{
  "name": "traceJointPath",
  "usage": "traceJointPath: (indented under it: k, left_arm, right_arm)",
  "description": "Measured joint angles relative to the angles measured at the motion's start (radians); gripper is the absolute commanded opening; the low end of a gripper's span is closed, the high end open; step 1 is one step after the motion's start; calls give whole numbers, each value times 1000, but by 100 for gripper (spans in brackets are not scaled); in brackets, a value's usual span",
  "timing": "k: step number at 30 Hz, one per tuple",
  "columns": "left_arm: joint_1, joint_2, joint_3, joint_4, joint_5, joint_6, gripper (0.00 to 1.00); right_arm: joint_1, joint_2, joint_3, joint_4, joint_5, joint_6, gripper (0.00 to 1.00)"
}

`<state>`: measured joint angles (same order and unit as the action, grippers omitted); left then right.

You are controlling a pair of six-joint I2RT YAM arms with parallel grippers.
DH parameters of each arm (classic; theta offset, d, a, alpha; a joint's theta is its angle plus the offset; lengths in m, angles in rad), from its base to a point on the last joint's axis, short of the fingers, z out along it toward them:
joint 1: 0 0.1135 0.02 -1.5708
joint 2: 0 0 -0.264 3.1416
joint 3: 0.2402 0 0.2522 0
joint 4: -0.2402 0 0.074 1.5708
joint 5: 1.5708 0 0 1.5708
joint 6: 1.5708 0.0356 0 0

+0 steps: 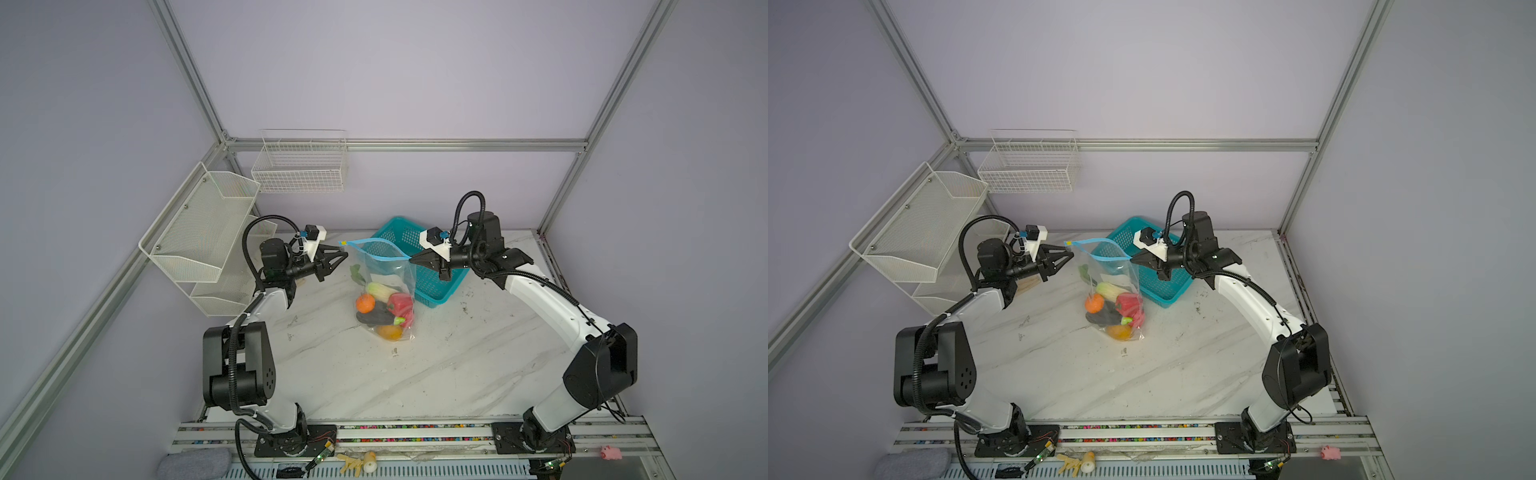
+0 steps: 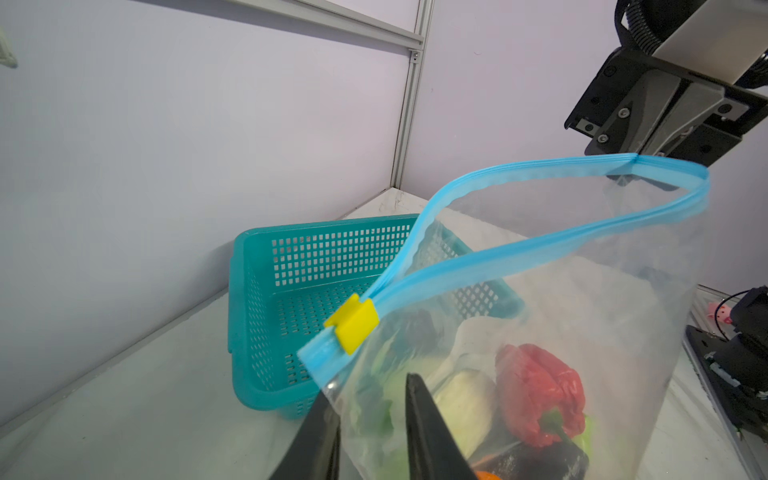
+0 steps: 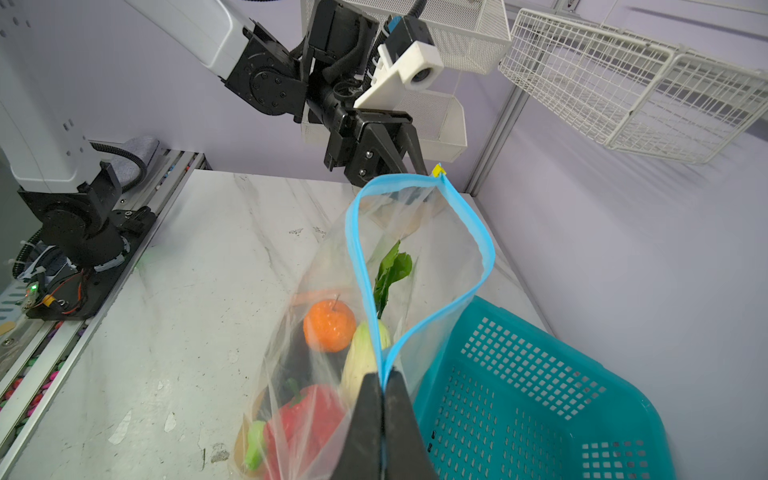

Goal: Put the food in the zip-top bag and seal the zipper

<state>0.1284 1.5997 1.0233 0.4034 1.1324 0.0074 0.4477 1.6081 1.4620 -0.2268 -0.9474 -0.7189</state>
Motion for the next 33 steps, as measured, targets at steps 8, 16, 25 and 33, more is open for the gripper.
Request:
traceJointPath:
  k: [8,16,25,33]
  left_arm:
    - [-11,-5,0,0,-14,-11,0]
    - [-27,-54,0,-2,-41,-12,0]
    - [-37,-287,-65,48,-151,-130,0]
    - [-106,-527,-230,-27,-236,-156,0]
  right_arm:
    - [0,1,0,6,16,1,0]
    - [0,1,0,6,38,5,0]
    - [-5,-1,0,5,66,23,0]
    - [-8,-46,1,-29,92,39,0]
